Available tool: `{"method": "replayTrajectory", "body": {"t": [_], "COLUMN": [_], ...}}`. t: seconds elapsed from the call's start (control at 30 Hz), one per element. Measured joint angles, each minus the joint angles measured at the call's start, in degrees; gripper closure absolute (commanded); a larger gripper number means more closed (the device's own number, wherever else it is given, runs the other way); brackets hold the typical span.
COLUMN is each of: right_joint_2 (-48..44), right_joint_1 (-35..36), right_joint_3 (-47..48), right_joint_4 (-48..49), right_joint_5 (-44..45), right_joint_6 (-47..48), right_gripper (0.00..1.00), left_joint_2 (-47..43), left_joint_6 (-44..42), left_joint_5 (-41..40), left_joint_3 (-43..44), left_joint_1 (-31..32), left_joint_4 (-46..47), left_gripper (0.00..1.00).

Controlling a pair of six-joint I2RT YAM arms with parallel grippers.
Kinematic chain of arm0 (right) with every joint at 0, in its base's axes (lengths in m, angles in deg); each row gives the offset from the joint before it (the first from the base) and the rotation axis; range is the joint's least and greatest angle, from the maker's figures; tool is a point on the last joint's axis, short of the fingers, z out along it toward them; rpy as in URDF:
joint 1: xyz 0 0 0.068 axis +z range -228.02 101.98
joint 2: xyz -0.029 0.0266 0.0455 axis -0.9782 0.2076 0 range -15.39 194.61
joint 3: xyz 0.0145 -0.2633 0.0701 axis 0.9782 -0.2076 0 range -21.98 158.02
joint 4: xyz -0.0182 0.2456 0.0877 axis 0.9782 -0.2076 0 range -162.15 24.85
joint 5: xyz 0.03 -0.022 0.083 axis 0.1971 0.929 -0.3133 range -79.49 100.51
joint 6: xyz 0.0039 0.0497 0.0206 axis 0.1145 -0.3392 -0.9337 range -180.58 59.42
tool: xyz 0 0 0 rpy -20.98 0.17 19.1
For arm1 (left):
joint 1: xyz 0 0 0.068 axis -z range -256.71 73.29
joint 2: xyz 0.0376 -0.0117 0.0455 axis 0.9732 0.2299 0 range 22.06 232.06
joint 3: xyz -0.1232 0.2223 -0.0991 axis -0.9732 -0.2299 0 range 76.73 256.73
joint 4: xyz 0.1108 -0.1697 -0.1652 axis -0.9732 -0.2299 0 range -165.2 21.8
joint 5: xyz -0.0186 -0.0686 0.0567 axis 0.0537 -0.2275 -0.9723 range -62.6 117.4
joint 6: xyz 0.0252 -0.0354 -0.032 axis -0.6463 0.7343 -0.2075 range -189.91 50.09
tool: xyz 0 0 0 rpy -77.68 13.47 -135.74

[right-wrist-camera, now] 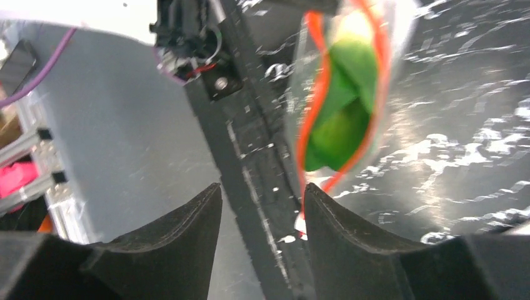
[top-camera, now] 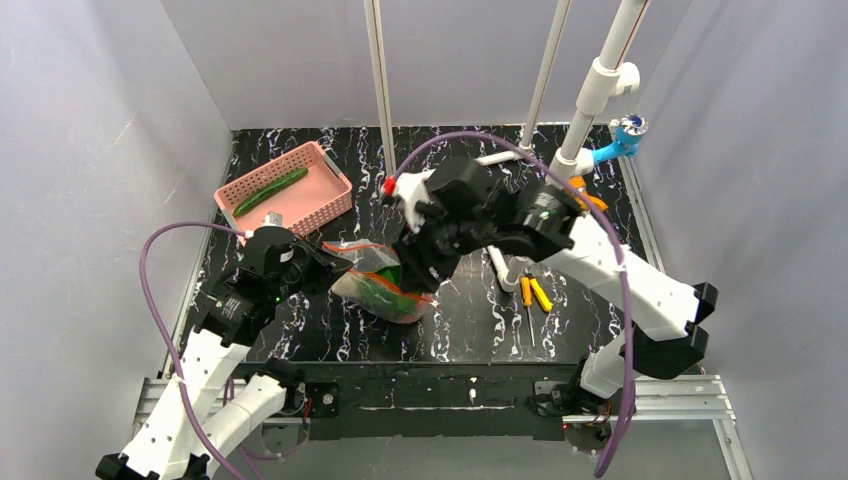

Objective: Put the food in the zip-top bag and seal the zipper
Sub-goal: Adjust the zipper food storage bag at the center of the board.

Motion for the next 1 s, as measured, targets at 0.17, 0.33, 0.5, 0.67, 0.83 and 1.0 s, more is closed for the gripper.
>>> {"method": "replayTrajectory", "body": {"t": [0.17,0.33,0.5,0.67,0.83,1.0], "right_joint_2": [2.6,4.3,5.1,5.1,5.1,5.1], "right_joint_1": [3.6,3.3,2.6,2.1,1.7,1.6], "right_joint_3": [-6.0,-8.3,-8.8,-9.9,-10.6,-10.5], "right_joint_4": [2.4,4.3,5.7,6.2,6.2,6.1], "right_joint_5": [-4.2,-3.0,-0.3,2.3,3.2,4.1], "right_joint_6": [-2.3,-2.9,-3.2,-3.1,-3.1,-3.0], "right_gripper": [0.49,0.51,0.50,0.50,0.49,0.48], "left_joint_2": [0.1,0.1,0.1,0.1,0.1,0.0], "left_joint_6": [0.6,1.1,1.2,1.5,1.6,1.6], "left_joint_5": [-0.6,-1.9,-2.3,-2.4,-2.5,-2.5], "left_joint_3": [0.0,0.0,0.0,0.0,0.0,0.0], "left_joint_1": [0.0,0.0,0.0,0.0,0.0,0.0], "left_joint_4": [-0.4,-0.5,-0.5,-0.5,-0.5,-0.5], "left_gripper": [1.00,1.00,1.00,1.00,1.00,1.00]}}
